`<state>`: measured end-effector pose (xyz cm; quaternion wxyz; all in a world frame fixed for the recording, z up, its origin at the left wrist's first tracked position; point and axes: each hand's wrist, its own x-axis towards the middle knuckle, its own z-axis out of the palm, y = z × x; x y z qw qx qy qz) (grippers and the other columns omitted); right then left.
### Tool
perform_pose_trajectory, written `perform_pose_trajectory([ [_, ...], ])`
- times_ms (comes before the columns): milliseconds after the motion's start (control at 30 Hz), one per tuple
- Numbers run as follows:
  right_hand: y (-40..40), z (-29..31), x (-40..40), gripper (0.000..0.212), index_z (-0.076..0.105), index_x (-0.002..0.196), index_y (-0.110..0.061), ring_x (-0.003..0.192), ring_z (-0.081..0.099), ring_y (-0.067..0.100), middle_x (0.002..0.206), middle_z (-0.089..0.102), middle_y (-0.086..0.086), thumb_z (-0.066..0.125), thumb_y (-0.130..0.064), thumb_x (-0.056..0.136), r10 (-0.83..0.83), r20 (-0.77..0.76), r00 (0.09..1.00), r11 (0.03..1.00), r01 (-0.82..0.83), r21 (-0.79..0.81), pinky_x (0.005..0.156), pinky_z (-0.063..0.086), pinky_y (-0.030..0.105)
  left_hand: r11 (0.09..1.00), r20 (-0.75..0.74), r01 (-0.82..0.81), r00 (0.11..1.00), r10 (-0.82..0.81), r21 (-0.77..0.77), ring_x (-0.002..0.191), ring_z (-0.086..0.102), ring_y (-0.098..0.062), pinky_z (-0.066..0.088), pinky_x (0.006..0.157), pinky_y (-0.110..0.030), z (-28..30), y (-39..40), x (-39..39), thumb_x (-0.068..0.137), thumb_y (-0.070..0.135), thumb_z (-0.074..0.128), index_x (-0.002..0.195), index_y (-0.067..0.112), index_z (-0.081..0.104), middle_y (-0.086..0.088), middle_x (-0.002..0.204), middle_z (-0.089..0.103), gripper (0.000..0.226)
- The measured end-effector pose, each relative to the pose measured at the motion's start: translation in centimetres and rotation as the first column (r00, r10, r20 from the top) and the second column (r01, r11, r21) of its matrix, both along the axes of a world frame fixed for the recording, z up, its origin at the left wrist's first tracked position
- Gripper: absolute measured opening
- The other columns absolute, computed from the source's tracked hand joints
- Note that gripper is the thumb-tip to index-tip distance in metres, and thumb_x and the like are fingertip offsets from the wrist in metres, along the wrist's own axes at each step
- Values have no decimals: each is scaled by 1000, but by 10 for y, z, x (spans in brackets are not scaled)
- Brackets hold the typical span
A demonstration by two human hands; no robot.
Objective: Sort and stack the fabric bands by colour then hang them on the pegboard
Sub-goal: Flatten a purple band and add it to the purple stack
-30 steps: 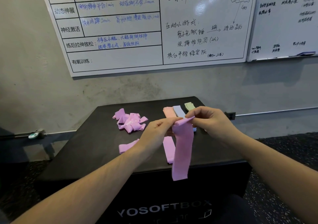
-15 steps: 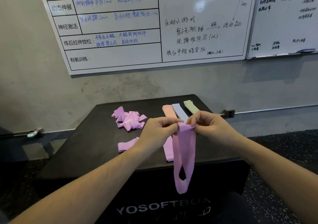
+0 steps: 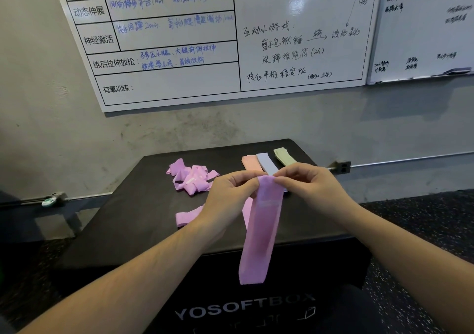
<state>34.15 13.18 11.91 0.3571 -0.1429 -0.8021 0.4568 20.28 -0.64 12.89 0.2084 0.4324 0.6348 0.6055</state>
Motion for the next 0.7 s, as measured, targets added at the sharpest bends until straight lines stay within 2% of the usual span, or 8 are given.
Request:
perform_pose_trajectory([
  [67, 1, 0, 0, 9, 78, 96, -25, 91, 70, 12, 91, 76, -9, 70, -22, 93, -28, -2, 1000, 999, 28, 44, 86, 60, 34, 1000, 5, -15, 1000, 15, -4, 74, 63, -2, 48, 64, -13, -2, 1, 0, 97, 17, 65, 96, 28, 78, 13, 79, 74, 17],
  [167, 3, -2, -2, 13, 76, 91, -32, 88, 69, 12, 87, 75, -11, 65, -27, 95, -50, 5, 999, 997, 50, 56, 86, 59, 39, 1000, 1, -4, 1000, 4, -19, 73, 63, -6, 48, 64, -18, -7, 3, -3, 98, 10, 60, 109, 26, 75, 7, 82, 75, 24],
  [233, 5, -3, -4, 15, 74, 89, -37, 88, 67, 7, 84, 73, -16, 63, -30, 96, -61, 22, 998, 996, 60, 65, 83, 59, 34, 999, 2, 34, 999, -34, -26, 74, 64, -10, 49, 66, -23, -11, 3, -4, 98, 5, 56, 115, 27, 72, 0, 87, 76, 32],
  [333, 7, -5, -6, 15, 71, 89, -38, 84, 66, 0, 81, 72, -20, 62, -30, 98, -54, 51, 997, 995, 50, 82, 77, 56, 21, 998, 7, 59, 998, -59, -12, 74, 65, -12, 50, 66, -26, -14, 6, -2, 101, 11, 53, 106, 25, 74, 4, 87, 75, 26],
  [467, 12, -6, -11, 16, 74, 90, -31, 76, 65, -1, 81, 73, -17, 61, -30, 99, -38, 71, 997, 995, 31, 90, 71, 51, 14, 999, -82, 38, 996, -37, 18, 66, 64, -3, 48, 64, -17, -18, 11, -1, 97, 21, 66, 97, 26, 75, 13, 75, 72, 9],
  [533, 14, -7, -15, 21, 75, 91, -23, 78, 66, 4, 83, 74, -7, 58, -31, 100, -6, 61, 998, 1000, 5, 21, 73, 55, 19, 999, -97, 0, 995, 4, 39, 62, 62, -1, 47, 61, -13, -20, 16, -4, 96, 21, 68, 92, 25, 75, 16, 70, 70, 9],
  [600, 15, -11, -18, 25, 72, 95, -14, 82, 67, 10, 87, 72, 4, 57, -33, 100, 63, 19, 998, 988, -60, -144, 75, 58, 25, 998, -67, -20, 997, 24, 52, 59, 60, -3, 45, 60, -14, -20, 22, -8, 97, 21, 67, 91, 23, 75, 14, 70, 70, 10],
  [700, 18, -25, -21, 16, 67, 107, -20, 90, 72, 12, 97, 76, 1, 67, -29, 94, 157, 23, 987, 953, -145, -267, 75, 58, 24, 997, 3, -31, 1000, 31, 65, 52, 53, -9, 41, 53, -21, -17, 34, -16, 98, 20, 66, 93, 16, 74, 6, 67, 66, 10],
])
